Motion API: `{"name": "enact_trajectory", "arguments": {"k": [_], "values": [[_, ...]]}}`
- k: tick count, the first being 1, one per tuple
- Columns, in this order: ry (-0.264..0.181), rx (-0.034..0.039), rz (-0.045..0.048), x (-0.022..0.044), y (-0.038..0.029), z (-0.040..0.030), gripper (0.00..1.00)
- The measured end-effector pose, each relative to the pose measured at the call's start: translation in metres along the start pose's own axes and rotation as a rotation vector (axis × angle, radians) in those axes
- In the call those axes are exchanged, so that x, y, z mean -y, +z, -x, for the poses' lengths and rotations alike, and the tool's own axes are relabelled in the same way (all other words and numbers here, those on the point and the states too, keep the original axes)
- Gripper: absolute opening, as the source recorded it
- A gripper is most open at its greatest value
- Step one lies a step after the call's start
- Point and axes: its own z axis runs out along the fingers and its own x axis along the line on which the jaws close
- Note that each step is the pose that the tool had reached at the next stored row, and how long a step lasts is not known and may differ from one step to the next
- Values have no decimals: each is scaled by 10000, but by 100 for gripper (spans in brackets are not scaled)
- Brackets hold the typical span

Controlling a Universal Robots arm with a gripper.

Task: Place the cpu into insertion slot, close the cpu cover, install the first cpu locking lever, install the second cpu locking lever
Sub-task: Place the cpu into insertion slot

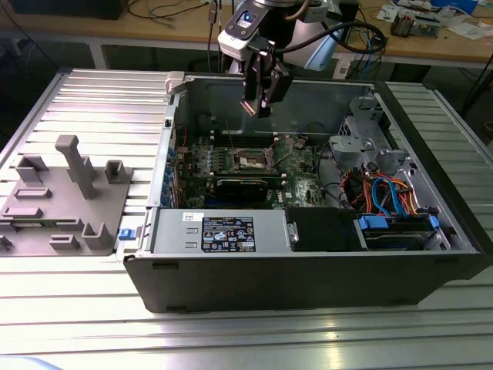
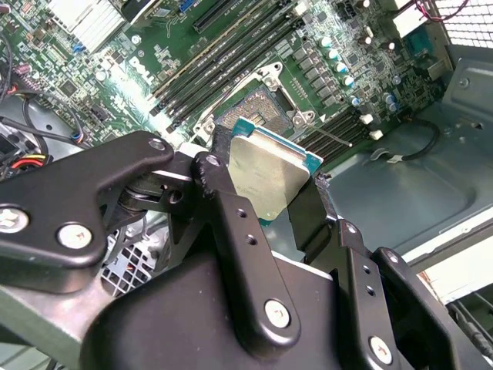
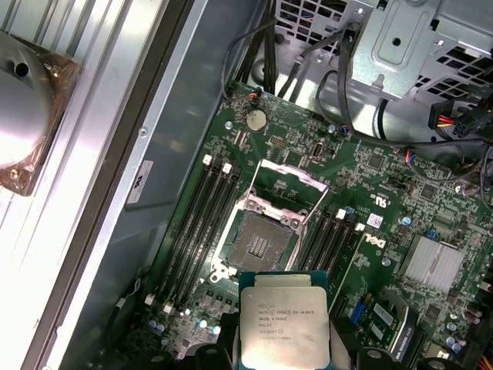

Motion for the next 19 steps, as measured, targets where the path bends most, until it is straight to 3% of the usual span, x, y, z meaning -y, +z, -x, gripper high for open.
{"name": "enact_trajectory", "arguments": {"k": [13, 19], "values": [[141, -8, -1, 0, 0, 0, 54], [577, -32, -7, -3, 7, 1, 54]]}}
